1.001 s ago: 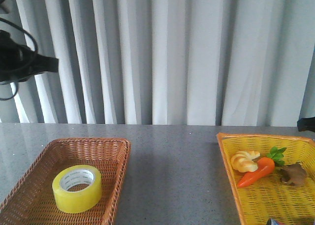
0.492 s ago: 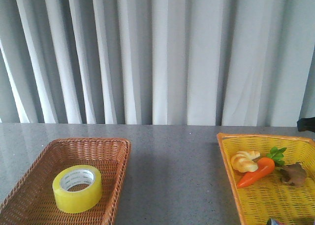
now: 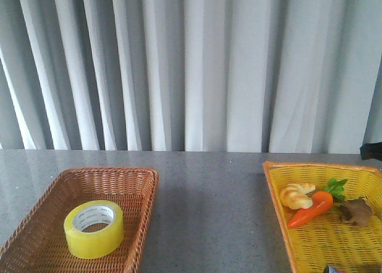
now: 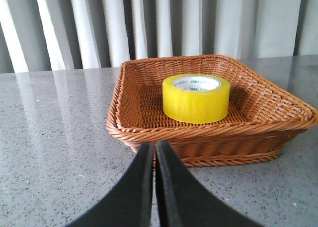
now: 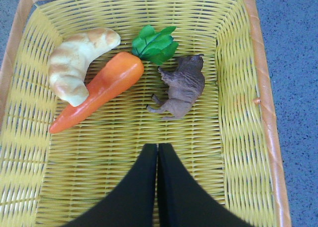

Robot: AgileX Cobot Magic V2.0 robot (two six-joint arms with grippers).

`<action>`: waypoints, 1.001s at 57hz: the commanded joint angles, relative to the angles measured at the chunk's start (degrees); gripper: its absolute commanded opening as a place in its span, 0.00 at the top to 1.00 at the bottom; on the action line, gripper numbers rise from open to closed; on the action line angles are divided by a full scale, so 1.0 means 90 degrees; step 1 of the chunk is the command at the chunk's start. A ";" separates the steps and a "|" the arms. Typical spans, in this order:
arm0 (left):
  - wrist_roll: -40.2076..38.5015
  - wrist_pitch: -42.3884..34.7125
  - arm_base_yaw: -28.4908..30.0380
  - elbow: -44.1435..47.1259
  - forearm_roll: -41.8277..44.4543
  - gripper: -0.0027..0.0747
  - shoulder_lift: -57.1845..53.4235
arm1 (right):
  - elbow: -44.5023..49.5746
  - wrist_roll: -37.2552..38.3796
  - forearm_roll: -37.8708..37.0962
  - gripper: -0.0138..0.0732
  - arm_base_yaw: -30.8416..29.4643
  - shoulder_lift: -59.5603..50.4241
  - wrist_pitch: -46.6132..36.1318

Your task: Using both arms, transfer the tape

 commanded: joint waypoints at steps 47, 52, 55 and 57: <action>-0.0120 -0.0144 0.0486 -0.0041 0.0242 0.97 -0.0158 | -0.0143 -0.0064 -0.0018 0.85 -0.0021 -0.0263 -0.0290; -0.0120 -0.0144 0.0486 -0.0041 0.0242 0.97 -0.0158 | -0.0143 -0.0064 -0.0018 0.85 -0.0021 -0.0263 -0.0290; -0.0120 -0.0144 0.0486 -0.0041 0.0242 0.97 -0.0158 | -0.0143 -0.0064 -0.0018 0.85 -0.0021 -0.0263 -0.0290; -0.0120 -0.0144 0.0486 -0.0041 0.0242 0.97 -0.0158 | -0.0143 -0.0064 -0.0018 0.85 -0.0021 -0.0263 -0.0290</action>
